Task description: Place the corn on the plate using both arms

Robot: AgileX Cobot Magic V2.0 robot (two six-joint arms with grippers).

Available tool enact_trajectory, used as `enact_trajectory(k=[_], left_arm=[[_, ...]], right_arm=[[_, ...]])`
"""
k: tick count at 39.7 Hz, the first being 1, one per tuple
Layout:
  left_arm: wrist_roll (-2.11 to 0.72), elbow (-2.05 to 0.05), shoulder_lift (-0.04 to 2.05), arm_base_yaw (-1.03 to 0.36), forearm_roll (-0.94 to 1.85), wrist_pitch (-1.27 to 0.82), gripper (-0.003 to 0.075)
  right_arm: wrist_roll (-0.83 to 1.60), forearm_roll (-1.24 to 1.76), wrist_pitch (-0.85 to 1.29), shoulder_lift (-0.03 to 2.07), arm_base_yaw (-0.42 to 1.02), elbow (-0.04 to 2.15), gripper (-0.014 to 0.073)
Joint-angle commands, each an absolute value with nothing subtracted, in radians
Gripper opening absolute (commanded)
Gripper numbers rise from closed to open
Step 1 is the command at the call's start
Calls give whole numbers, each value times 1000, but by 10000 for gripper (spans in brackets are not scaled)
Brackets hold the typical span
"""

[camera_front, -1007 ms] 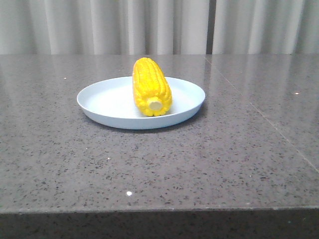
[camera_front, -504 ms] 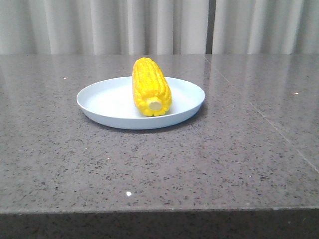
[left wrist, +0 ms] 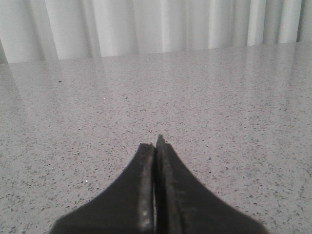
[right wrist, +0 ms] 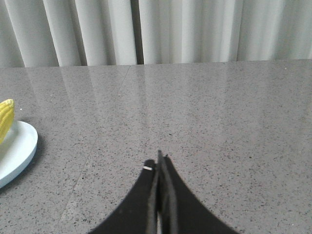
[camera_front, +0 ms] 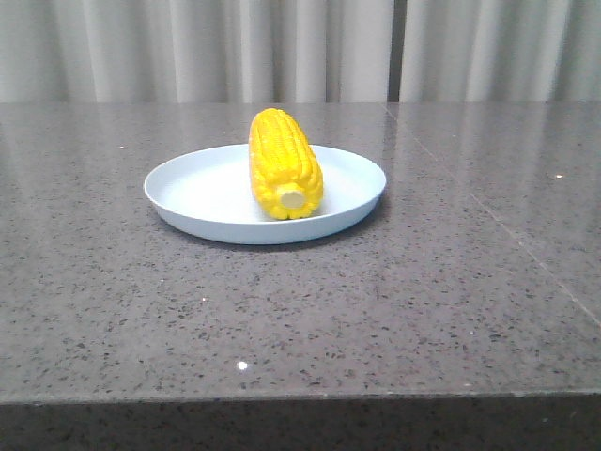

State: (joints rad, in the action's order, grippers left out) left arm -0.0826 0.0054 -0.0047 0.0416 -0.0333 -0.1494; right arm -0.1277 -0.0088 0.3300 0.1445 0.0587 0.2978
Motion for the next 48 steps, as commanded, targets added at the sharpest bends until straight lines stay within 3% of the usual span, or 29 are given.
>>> enact_trajectory(k=[1,22,48], left_arm=[[-82,9,-25,42,-27,-63,-20],[-82,9,-25,42,-27,-63,-20],[-82,9,-25,42,-27,-63,-20]], right_arm=[[-119,-21,248,153,53,323,-69],[-49,-8,140,11,52,-23,-69],[-49,-18,176,-28,51,-22,-69]])
